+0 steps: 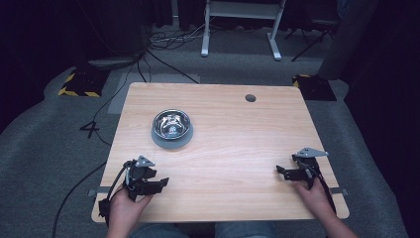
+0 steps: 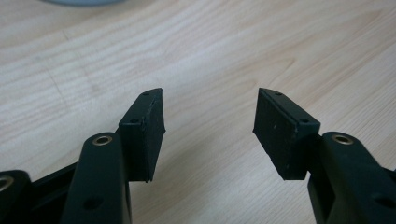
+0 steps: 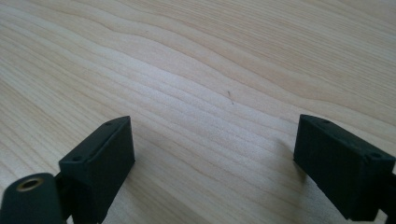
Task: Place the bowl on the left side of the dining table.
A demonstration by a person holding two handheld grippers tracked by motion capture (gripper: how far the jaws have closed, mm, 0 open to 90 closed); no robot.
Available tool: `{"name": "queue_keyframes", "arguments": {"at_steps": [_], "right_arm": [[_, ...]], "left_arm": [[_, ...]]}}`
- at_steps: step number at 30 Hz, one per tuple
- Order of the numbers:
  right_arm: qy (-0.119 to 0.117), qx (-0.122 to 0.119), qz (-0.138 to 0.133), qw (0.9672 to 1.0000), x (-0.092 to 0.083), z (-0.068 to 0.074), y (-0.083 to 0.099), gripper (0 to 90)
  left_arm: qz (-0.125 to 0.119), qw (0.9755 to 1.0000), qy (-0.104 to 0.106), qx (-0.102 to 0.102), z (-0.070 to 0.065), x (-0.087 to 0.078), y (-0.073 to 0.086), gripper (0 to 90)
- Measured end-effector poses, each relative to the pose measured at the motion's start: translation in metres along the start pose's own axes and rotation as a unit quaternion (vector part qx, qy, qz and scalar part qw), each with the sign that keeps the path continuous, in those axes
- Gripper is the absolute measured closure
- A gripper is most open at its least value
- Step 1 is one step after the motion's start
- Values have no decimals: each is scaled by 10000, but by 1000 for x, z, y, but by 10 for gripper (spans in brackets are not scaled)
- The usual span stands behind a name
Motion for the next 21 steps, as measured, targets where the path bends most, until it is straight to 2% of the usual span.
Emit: {"name": "queue_keyframes", "arguments": {"at_steps": [6, 11, 18, 19, 21], "right_arm": [[-1, 8, 3, 10000, 0, 0, 0, 122], [-1, 4, 0, 10000, 0, 0, 0, 121], [-1, 3, 0, 10000, 0, 0, 0, 121], [1, 0, 0, 10000, 0, 0, 0, 121], [-2, 16, 5, 10000, 0, 0, 0, 122]], "left_arm": [[266, 9996, 71, -84, -1, 12, 12, 420], [399, 9992, 50, -37, -1, 16, 17, 419], [409, 9991, -23, -130, 4, 26, 21, 389], [339, 9994, -56, -30, 4, 27, 21, 369], [281, 9996, 8, 45, 3, 29, 21, 349]]}}
Point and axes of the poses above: each handheld gripper's, and its own axes: x roughly forward along the jaws, y roughly out of its underside, z roughly to its left, the point moved 9 cm from there along x, roughly forward along the jaws, and after that the axes turned 10 degrees about y, right-handed, at the moved point
